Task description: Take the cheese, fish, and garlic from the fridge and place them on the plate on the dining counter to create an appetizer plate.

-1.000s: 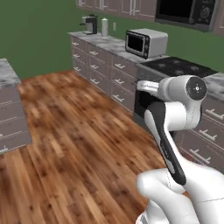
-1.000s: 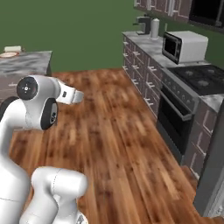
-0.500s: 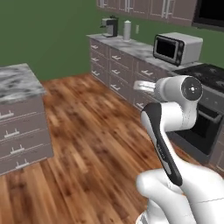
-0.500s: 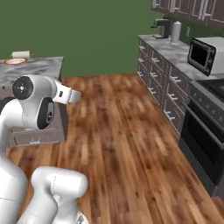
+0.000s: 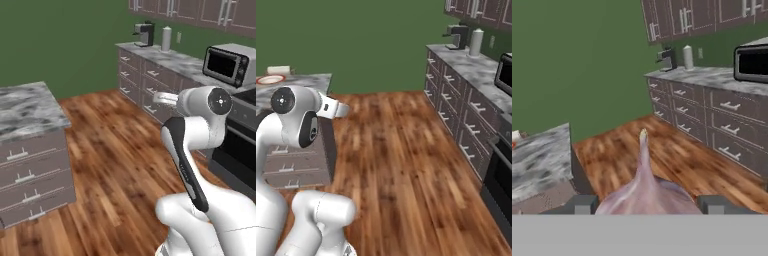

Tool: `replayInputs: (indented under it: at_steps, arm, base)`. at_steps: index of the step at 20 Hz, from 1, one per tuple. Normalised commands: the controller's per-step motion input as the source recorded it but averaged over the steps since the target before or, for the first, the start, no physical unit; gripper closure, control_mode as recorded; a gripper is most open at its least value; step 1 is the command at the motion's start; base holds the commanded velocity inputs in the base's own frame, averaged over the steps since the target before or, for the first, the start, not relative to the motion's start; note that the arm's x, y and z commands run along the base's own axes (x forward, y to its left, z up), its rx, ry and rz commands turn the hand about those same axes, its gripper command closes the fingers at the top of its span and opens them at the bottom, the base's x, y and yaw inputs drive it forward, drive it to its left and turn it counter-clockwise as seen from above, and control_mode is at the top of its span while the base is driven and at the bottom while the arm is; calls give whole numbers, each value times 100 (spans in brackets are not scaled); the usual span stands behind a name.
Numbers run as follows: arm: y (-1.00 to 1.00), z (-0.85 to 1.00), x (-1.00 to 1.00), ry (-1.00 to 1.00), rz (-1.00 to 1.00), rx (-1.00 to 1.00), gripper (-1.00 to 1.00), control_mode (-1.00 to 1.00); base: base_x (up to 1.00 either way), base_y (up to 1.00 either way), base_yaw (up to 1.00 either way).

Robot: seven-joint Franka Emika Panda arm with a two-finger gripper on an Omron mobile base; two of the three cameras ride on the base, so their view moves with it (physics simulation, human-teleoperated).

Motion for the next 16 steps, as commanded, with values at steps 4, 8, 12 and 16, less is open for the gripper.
replayInputs:
  at_steps: [4,8,12,16]
  arm:
    - [0,0,0,0,0,0,100,100]
    - [0,0,0,0,0,0,100,100]
    - [0,0,0,0,0,0,100,100]
    - [0,0,0,0,0,0,100,100]
  base:
    - [100,-19,18]
    - [100,-18,20]
    - [100,-29,30]
    - [100,-54,49]
